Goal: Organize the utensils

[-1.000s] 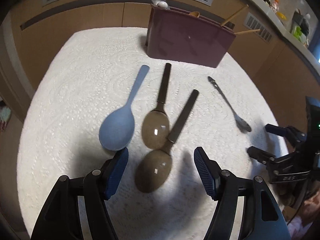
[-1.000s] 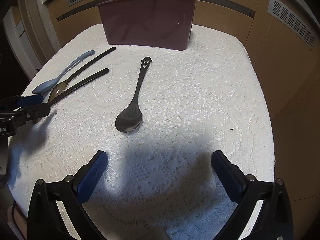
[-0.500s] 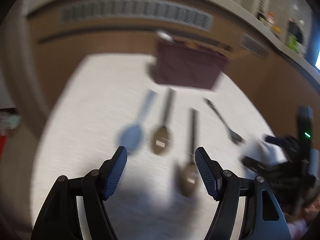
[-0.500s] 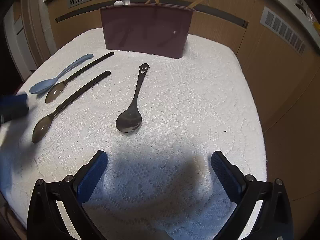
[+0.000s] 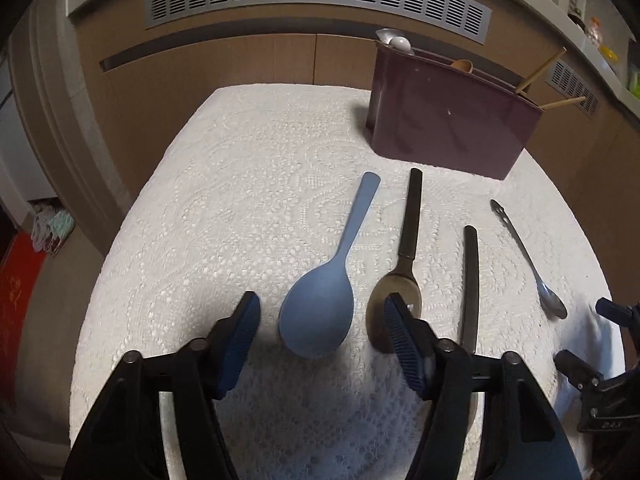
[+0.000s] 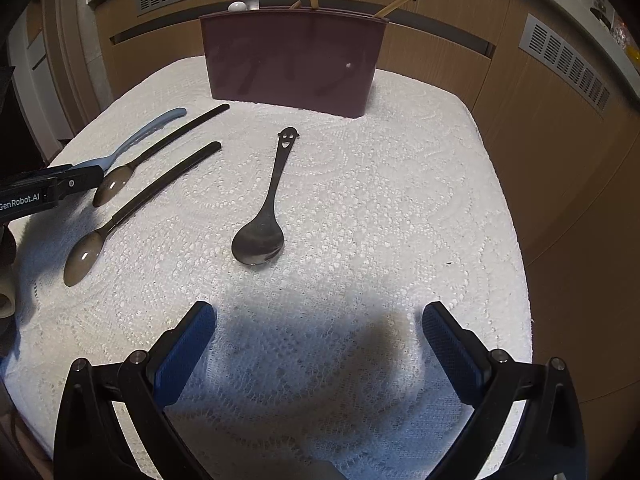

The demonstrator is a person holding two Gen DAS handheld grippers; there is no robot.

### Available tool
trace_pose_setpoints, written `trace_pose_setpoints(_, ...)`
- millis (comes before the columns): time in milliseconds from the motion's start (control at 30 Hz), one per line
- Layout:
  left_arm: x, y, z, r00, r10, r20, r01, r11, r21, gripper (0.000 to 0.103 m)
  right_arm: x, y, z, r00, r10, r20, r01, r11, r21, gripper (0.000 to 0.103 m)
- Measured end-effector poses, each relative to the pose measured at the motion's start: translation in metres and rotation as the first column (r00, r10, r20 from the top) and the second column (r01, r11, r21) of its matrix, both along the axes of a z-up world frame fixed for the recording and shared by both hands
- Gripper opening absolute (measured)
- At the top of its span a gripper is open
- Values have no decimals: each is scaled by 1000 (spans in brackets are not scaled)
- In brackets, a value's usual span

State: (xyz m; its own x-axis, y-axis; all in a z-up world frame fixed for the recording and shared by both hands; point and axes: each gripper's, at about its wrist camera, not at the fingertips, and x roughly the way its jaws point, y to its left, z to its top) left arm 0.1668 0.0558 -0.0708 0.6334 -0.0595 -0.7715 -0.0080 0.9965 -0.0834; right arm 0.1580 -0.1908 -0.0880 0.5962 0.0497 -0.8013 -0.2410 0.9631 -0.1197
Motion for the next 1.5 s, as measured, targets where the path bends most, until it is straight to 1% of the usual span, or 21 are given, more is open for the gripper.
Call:
trace_pose_setpoints(33,0,-1,0,1000,-1,1,1,1000,9,55,0,0,0,1000,0,-1,0,1000,1,103)
trace_pose_setpoints(100,0,1,-2,1000,-1,-4,2,1000,13,48,0,-1,0,1000,0,-4,0,1000,5,103)
trace_pose_setpoints(167,-1,6,-4,1000,-5,-8,5,1000,-7,43,1,-1,0,1000,-1,-8,1,1000,11,103)
trace_pose_setpoints(200,-2,6,-3,1000,-8,-4,8,1000,-13,42,1,-2,0,1000,-2,-11,2,1000,14,103)
trace_pose_setpoints(367,-7,6,2,999,-17,32,18,1000,-17,36,1,-3,0,1000,-4,-20,5,1000,26,103)
trace_pose_setpoints(467,-8,6,4,998,-25,54,26,1000,-16,27,2,-4,0,1000,-6,-24,6,999,33,103)
trace_pose_setpoints(567,-12,7,10,995,-35,92,35,999,-4,19,3,-4,0,1000,-7,-28,8,999,37,103)
trace_pose_setpoints(700,-17,8,19,991,-36,127,35,999,9,16,3,-4,0,1000,-7,-29,8,999,39,103)
trace_pose_setpoints(767,-17,10,20,991,-40,125,39,999,11,16,3,-4,0,1000,-7,-31,8,999,42,103)
trace_pose_setpoints(833,-19,11,19,993,-56,103,57,998,-12,17,3,-4,0,999,-7,-33,8,999,46,103)
trace_pose_setpoints(867,-22,12,18,993,-63,97,65,998,-20,19,3,-4,0,999,-7,-34,9,999,48,103)
trace_pose_setpoints(933,-29,11,16,993,-86,87,87,996,-11,28,3,-4,0,999,-7,-35,9,999,49,103)
trace_pose_setpoints(967,-32,10,15,992,-92,86,92,996,2,43,3,-4,0,999,-8,-35,9,999,50,103)
trace_pose_setpoints(1000,-33,10,13,992,-95,84,94,995,19,63,2,-4,0,999,-7,-35,9,999,49,103)
trace_pose_setpoints(1033,-34,10,11,992,-88,86,85,996,36,69,3,-4,0,999,-7,-35,9,999,49,103)
trace_pose_setpoints(1067,-33,10,9,993,-76,89,72,996,49,70,3,-4,-1,999,-7,-36,9,999,50,103)
trace_pose_setpoints(1200,-22,12,3,997,-57,55,56,998,30,70,3,-5,-1,999,-8,-38,10,999,53,103)
trace_pose_setpoints(1367,-15,6,-1,996,-78,30,77,996,40,70,3,-5,-1,999,-8,-38,10,999,54,103)
trace_pose_setpoints(1400,-15,6,-1,996,-83,29,81,996,37,69,3,-5,-1,999,-8,-38,10,999,53,103)
trace_pose_setpoints(1433,-14,7,-1,996,-81,33,80,996,32,66,3,-5,-1,999,-8,-38,10,999,53,103)
trace_pose_setpoints(1500,-12,8,-1,996,-79,36,79,997,21,41,3,-5,-1,999,-8,-38,10,998,54,103)
